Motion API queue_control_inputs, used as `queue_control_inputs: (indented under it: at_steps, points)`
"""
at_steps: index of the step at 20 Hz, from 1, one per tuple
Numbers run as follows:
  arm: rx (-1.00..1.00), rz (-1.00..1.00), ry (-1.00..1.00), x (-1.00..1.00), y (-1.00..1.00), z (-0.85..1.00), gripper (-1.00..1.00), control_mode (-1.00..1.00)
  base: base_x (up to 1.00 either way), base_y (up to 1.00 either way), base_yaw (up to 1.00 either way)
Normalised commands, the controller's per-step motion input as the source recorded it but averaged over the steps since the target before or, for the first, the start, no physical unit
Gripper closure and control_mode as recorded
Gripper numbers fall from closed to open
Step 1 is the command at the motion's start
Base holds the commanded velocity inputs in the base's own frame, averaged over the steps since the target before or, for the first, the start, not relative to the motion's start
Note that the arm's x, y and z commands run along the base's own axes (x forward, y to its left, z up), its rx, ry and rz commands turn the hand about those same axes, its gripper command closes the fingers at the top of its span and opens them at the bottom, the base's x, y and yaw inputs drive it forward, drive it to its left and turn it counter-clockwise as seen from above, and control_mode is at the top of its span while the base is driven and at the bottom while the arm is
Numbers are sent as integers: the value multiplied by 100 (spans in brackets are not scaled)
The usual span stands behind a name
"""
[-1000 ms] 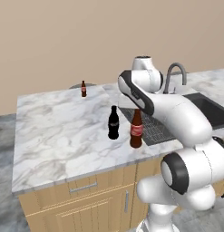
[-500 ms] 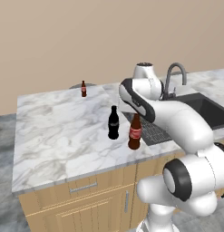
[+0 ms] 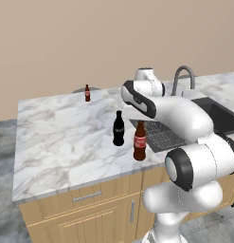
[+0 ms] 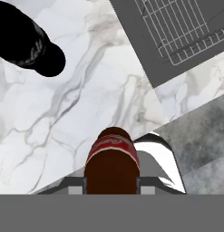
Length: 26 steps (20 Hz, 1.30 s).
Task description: Place the large bottle from the dining counter next to the other large bottle outside the sink, and place the small bottle from the dining counter next to the other small bottle inside the sink.
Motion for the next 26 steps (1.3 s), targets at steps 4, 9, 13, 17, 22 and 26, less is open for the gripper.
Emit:
queue_control_inputs:
  at_steps: [4,9,13,17,22,26]
  points:
    - [0,0,1,16,5,-11,100,-100,0,0,0]
    - [0,0,-2,5,7,-13,100,-100,0,0,0]
    - [0,0,-1,5,3,-13,100,-100,0,0,0]
    - [0,0,-1,19,0,-14,100,-100,0,0,0]
    - [0,0,-1,23,0,-14,100,-100,0,0,0]
    - [0,0,0,26,5,-11,100,-100,0,0,0]
